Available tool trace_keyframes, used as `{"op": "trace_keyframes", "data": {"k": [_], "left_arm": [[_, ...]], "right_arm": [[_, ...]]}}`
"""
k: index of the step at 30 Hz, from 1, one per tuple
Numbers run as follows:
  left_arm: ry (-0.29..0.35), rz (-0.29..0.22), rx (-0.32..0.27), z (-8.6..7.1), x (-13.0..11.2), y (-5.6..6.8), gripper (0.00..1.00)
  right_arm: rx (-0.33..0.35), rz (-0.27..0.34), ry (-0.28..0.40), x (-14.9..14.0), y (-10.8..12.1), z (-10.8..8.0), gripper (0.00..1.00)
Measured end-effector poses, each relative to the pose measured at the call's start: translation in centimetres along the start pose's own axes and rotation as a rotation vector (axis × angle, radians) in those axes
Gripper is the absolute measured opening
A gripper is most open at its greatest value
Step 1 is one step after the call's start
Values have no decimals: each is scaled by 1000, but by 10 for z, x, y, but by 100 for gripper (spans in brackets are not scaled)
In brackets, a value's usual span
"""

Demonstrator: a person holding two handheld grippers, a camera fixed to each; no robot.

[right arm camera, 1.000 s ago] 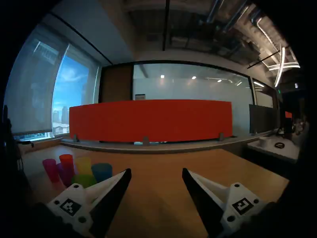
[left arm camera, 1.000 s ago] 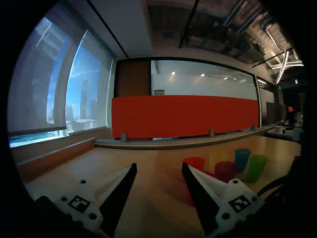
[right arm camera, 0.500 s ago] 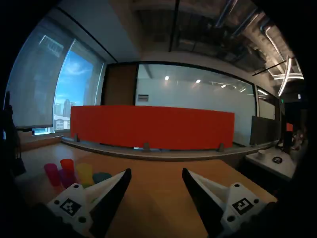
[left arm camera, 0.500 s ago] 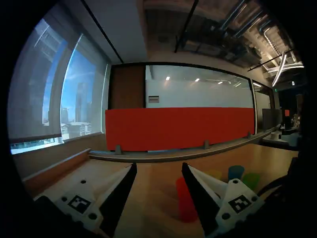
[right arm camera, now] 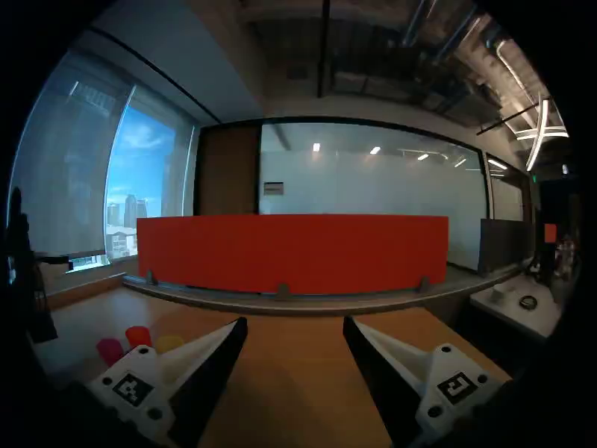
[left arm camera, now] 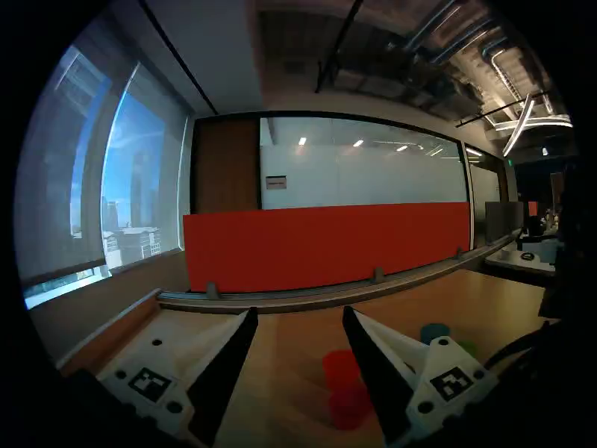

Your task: Pour water

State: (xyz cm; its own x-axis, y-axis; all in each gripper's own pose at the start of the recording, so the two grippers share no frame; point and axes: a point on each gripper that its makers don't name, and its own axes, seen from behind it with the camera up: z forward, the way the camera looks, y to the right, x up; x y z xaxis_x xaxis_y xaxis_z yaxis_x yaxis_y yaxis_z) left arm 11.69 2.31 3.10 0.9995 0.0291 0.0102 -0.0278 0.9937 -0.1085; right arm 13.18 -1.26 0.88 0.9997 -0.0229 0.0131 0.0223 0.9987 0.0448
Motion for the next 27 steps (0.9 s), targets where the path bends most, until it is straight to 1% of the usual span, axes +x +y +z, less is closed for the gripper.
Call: {"op": "trace_keyframes", "data": {"k": [3, 11, 17, 20, 27], "left_arm": [[-9, 8, -1, 1, 4, 0, 84], [-30, -32, -17, 6, 14, -2, 84], [-32, -34, -35, 8, 23, -3, 84], [-39, -36, -60, 8, 24, 1, 84], [-56, -42, -138, 8, 26, 18, 84]], "right_arm": [[0, 0, -4, 9, 1, 2, 99], [12, 19, -11, 22, -1, 6, 99], [9, 14, -12, 27, 1, 6, 99], [24, 9, -15, 29, -2, 6, 99], [109, 23, -27, 36, -17, 6, 99]]}}
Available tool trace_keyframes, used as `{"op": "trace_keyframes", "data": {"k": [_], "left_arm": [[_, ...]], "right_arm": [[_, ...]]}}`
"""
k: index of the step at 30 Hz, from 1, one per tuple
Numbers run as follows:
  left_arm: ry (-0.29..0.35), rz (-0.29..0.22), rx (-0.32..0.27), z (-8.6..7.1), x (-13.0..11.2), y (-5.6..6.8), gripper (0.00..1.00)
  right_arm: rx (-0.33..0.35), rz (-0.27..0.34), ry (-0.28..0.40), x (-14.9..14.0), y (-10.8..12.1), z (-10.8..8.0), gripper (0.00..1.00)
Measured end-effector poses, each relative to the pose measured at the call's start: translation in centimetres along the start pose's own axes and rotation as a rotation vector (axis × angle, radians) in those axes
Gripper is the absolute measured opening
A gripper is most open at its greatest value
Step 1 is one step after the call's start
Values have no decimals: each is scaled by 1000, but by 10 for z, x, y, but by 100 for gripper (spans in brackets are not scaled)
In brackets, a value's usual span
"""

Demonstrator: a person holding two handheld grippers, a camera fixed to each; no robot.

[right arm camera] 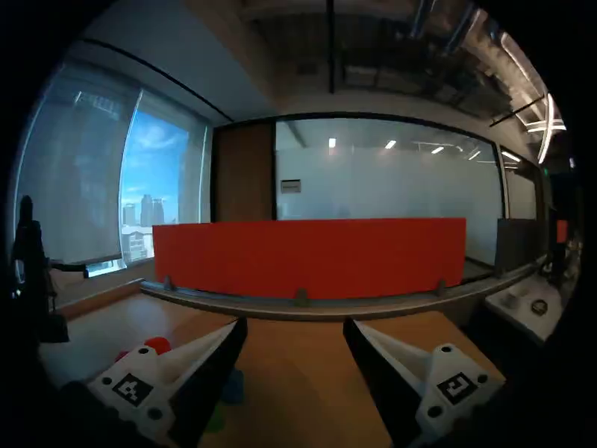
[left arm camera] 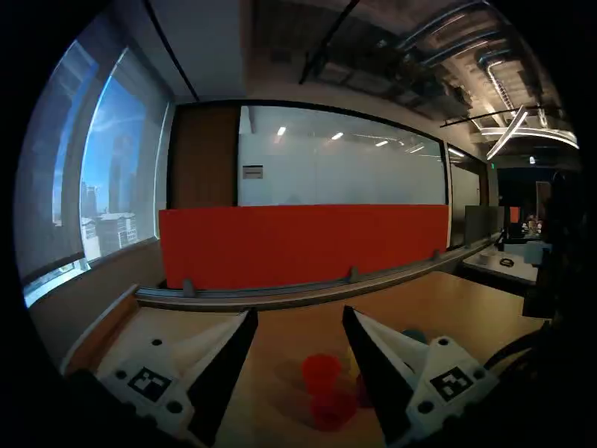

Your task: Pour water

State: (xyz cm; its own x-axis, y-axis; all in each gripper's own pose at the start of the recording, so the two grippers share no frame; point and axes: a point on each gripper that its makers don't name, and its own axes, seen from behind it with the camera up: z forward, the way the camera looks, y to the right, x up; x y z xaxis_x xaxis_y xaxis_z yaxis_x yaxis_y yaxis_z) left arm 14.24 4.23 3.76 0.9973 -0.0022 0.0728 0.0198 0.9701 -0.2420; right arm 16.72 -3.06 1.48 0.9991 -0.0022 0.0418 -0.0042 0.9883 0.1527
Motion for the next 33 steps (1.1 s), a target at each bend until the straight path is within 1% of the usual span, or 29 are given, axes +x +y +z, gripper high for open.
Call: {"op": "trace_keyframes", "data": {"k": [8, 11, 17, 20, 23, 26, 33], "left_arm": [[-19, 8, -87, 1, 1, 17, 84], [-24, 8, -129, 1, 1, 27, 84], [-22, 5, -223, -2, 5, 50, 84], [-23, 4, -258, -3, 7, 58, 84], [-24, 4, -288, -4, 9, 65, 84], [-22, 6, -311, -5, 12, 70, 84], [-33, 37, -370, -7, 14, 87, 84]], "right_arm": [[127, -1, -33, -2, -22, -2, 99], [179, 7, -35, 0, -30, -3, 99], [273, 13, -17, 7, -44, -8, 99], [317, 22, -23, 9, -50, -11, 99], [352, 38, -35, 11, -55, -13, 99], [377, 37, -44, 13, -59, -16, 99], [391, 13, -49, 17, -64, -18, 99]]}}
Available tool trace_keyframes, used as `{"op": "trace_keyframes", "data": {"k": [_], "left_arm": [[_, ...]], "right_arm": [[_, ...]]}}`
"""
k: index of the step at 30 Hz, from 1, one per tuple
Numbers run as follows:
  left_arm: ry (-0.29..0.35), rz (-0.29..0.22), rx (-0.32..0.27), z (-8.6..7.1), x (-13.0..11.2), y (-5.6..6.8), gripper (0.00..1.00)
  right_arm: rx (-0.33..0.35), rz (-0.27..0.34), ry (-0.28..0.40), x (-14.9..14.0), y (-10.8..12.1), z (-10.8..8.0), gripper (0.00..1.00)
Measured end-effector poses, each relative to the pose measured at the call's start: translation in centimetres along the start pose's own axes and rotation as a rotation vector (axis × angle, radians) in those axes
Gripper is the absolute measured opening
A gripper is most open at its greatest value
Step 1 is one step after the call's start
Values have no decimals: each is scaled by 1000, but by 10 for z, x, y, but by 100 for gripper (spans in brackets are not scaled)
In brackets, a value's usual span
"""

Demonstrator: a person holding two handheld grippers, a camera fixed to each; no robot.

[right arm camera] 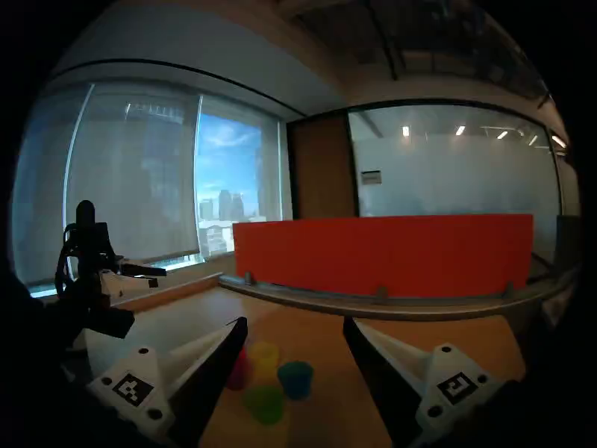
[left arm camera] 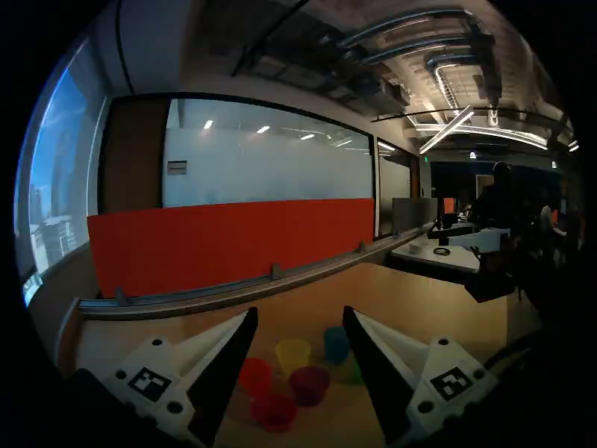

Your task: Pour water

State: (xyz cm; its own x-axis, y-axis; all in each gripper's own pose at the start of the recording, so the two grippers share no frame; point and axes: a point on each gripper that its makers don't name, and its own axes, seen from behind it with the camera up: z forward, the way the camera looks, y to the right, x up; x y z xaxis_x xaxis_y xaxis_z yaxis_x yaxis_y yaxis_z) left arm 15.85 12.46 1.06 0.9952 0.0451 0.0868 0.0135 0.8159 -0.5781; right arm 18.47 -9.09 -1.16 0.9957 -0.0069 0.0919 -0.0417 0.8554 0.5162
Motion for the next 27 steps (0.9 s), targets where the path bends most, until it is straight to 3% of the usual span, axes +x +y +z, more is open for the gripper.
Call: {"op": "trace_keyframes", "data": {"k": [11, 20, 27], "left_arm": [[-50, 8, -124, 8, -12, 28, 84], [-89, -20, -197, 17, -26, 38, 84], [-123, -2, -239, 26, -38, 47, 84]], "right_arm": [[-3, -18, -22, -5, 4, 3, 99], [-14, -17, -28, -11, 11, 8, 99], [-23, -23, -35, -13, 14, 9, 99]]}}
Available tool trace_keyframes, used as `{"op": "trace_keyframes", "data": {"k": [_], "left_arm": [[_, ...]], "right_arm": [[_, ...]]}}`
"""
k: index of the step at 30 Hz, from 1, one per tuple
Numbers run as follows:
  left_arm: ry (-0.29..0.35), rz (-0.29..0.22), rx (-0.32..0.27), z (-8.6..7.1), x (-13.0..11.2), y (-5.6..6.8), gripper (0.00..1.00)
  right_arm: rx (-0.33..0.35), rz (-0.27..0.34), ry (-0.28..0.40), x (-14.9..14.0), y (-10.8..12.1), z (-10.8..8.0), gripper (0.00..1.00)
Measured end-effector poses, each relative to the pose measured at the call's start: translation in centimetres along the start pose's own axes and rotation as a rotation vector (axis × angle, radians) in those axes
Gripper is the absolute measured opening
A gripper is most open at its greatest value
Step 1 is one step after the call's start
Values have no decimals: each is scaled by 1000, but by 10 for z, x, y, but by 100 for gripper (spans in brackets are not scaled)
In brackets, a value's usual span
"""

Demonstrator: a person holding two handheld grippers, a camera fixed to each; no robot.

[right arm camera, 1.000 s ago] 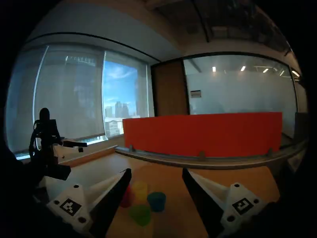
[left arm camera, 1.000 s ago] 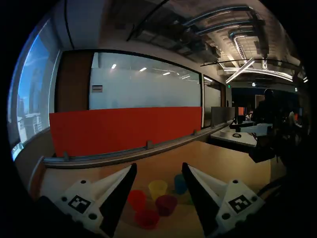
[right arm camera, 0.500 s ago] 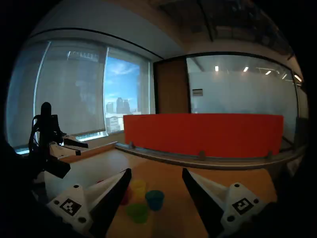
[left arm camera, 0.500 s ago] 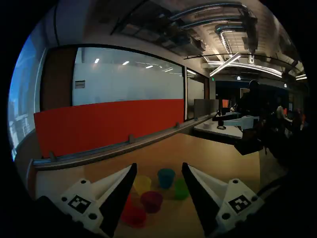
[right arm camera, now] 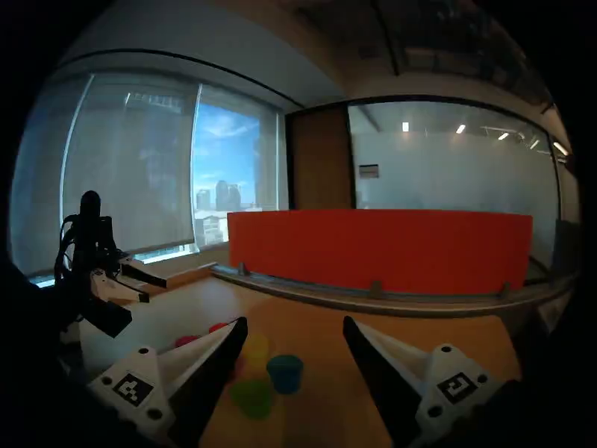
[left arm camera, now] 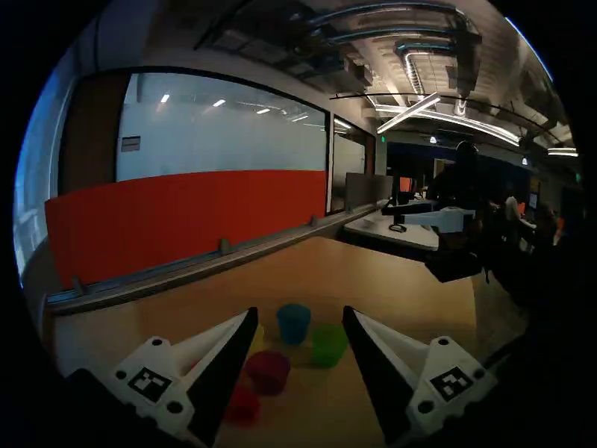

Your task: Pour water

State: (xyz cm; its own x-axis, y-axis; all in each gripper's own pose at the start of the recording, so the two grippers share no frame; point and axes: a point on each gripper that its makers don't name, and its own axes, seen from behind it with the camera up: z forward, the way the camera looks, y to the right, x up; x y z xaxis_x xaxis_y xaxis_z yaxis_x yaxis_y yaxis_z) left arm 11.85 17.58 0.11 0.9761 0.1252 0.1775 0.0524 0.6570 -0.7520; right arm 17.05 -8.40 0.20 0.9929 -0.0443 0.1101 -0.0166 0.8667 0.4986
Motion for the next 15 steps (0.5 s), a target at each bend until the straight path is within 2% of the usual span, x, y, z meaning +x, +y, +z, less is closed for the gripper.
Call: {"op": "trace_keyframes", "data": {"k": [15], "left_arm": [[-89, 38, -79, 36, -31, 30, 84]], "right_arm": [[-19, 9, 2, -7, 8, 0, 99]]}}
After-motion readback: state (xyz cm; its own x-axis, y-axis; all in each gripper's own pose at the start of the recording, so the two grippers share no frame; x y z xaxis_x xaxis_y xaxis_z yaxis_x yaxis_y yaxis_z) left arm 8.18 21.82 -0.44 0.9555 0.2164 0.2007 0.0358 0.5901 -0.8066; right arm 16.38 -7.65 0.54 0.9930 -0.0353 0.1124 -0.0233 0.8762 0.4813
